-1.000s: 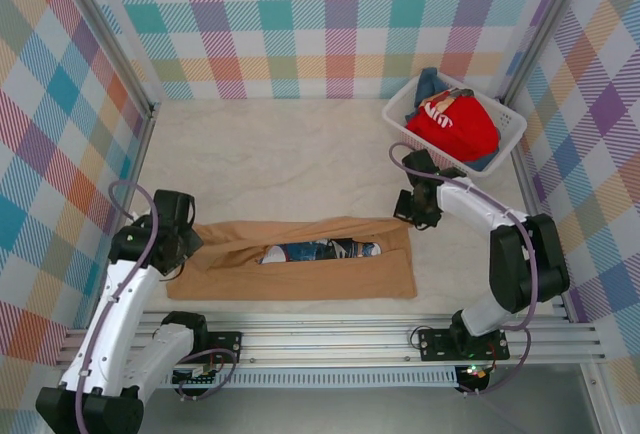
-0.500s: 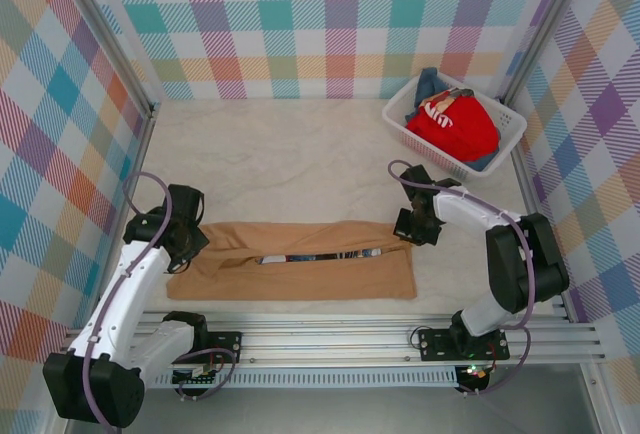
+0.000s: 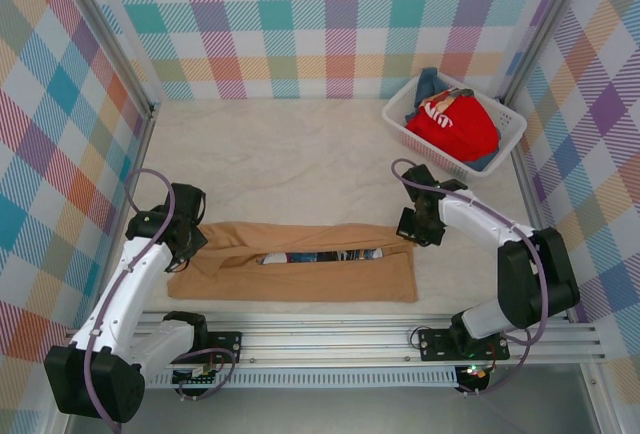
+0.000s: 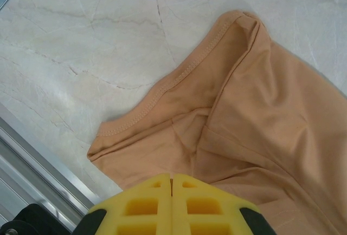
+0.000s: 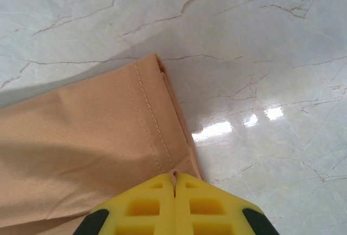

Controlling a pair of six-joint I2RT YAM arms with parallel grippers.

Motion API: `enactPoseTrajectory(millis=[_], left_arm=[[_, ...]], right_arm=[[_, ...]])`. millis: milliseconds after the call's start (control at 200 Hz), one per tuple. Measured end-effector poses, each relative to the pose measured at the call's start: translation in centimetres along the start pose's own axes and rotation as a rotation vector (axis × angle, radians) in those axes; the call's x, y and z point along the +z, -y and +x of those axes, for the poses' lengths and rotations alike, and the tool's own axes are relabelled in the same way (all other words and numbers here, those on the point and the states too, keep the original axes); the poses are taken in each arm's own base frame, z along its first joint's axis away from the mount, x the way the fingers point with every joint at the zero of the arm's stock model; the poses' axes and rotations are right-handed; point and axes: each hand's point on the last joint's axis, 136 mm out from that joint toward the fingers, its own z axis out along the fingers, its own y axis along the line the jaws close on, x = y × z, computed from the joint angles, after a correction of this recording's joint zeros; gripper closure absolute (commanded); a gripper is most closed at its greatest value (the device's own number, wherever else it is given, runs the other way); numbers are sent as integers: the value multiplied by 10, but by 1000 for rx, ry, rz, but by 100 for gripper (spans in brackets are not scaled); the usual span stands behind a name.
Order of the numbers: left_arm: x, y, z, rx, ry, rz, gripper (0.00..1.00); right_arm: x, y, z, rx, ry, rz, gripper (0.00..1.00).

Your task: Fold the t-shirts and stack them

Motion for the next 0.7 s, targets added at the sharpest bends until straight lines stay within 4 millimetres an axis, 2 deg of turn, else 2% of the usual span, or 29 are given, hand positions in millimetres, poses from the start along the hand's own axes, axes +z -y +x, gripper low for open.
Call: enactPoseTrajectory(millis=[215, 300, 360, 420, 465, 540, 620, 700], left_arm=[[1, 1, 1, 6, -6, -5, 100], [2, 2, 2, 11, -11, -7, 100], [3, 3, 3, 16, -16, -8, 100], [4, 4, 4, 18, -23, -7, 85], [3, 4, 5, 21, -28, -3, 71], [3, 6, 6, 17, -33, 2, 57], [2, 6, 5, 2, -31, 6, 48], [-3, 11, -1, 2, -23, 24, 46]], right_arm=[[5, 3, 8, -4, -15, 15, 100], [11, 10, 16, 7, -35, 33, 87], [14, 14, 20, 14, -47, 46, 71], [15, 19, 23, 23, -51, 60, 62], [12, 22, 24, 36, -43, 69, 60], [4, 24, 21, 44, -9, 64, 59], [-10, 24, 15, 58, 52, 41, 61], [-19, 22, 10, 63, 90, 17, 66]])
